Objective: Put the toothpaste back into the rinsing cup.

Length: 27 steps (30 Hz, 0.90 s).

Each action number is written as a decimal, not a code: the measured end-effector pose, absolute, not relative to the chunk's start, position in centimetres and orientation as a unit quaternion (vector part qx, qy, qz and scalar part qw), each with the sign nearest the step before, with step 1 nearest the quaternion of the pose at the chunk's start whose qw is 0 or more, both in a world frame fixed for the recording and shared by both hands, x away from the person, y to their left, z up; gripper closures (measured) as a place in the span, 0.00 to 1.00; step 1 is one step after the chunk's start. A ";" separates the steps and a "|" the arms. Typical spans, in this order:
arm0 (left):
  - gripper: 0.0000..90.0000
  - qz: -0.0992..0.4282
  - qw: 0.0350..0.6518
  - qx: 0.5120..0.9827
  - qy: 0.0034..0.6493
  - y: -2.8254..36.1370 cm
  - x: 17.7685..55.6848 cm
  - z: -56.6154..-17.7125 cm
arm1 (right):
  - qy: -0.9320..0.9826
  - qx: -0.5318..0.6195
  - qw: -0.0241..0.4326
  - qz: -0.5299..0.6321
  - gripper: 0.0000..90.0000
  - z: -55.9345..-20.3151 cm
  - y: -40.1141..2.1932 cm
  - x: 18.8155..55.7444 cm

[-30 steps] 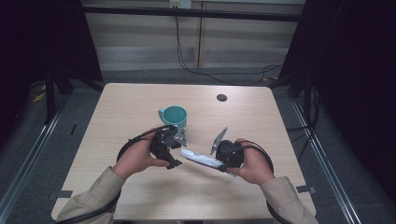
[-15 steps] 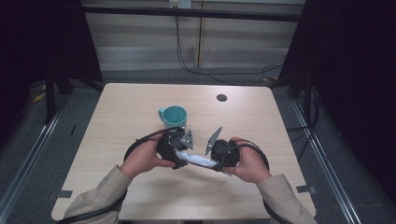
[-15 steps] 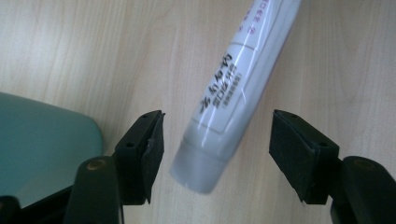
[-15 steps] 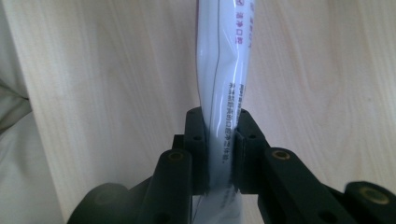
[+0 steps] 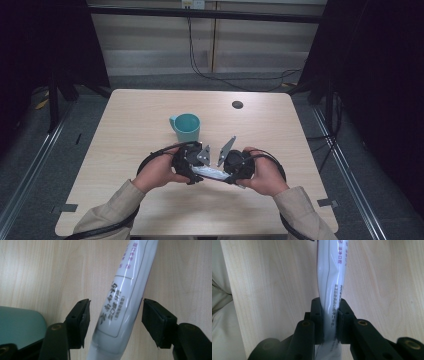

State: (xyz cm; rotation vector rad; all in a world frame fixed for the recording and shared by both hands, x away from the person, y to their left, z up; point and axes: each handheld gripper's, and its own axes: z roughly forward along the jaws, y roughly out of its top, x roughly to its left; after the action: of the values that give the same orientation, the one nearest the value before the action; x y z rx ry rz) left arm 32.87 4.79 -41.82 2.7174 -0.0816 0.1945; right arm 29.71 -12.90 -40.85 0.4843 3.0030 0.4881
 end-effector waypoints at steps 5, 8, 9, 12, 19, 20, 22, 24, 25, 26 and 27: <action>0.50 0.069 0.212 0.974 -0.034 4.9 32.8 -41.8 | 0.975 0.148 0.034 0.161 0.87 -40.8 -12.7 29.8; 0.52 0.067 0.212 0.974 -0.035 4.9 32.8 -42.0 | 0.976 0.147 0.033 0.157 0.87 -40.8 -12.5 29.7; 0.52 0.068 0.212 0.974 -0.036 4.9 32.7 -42.0 | 0.976 0.146 0.035 0.158 0.87 -40.8 -12.4 29.7; 0.56 0.066 0.206 0.975 -0.042 4.9 32.7 -42.1 | 0.976 0.143 0.034 0.159 0.87 -40.8 -12.4 29.8; 0.63 0.056 0.195 0.978 -0.040 5.0 32.6 -42.4 | 0.974 0.146 0.035 0.168 0.85 -40.6 -12.4 29.8; 0.65 0.054 0.193 0.979 -0.044 5.1 32.6 -42.4 | 0.974 0.144 0.034 0.171 0.85 -40.6 -12.4 29.8; 0.67 0.054 0.193 0.979 -0.042 5.1 32.4 -42.5 | 0.974 0.144 0.036 0.172 0.84 -40.5 -12.4 29.8; 0.69 0.048 0.191 0.980 -0.038 5.1 32.3 -42.5 | 0.974 0.141 0.034 0.174 0.83 -40.6 -12.4 29.8; 0.71 0.044 0.189 0.980 -0.037 5.1 32.3 -42.5 | 0.974 0.139 0.034 0.177 0.82 -40.6 -12.4 29.9; 0.72 0.045 0.187 0.981 -0.037 5.2 32.2 -42.5 | 0.973 0.149 0.032 0.176 0.82 -40.6 -12.4 29.8; 0.73 0.043 0.187 0.981 -0.036 5.2 32.1 -42.5 | 0.973 0.144 0.032 0.180 0.81 -40.6 -12.4 29.8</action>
State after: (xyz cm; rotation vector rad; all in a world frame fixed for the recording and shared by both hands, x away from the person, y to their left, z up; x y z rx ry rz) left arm 32.10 5.19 -42.45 2.7612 -0.1011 0.1198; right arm 29.84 -12.41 -40.64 0.4435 2.9950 0.5531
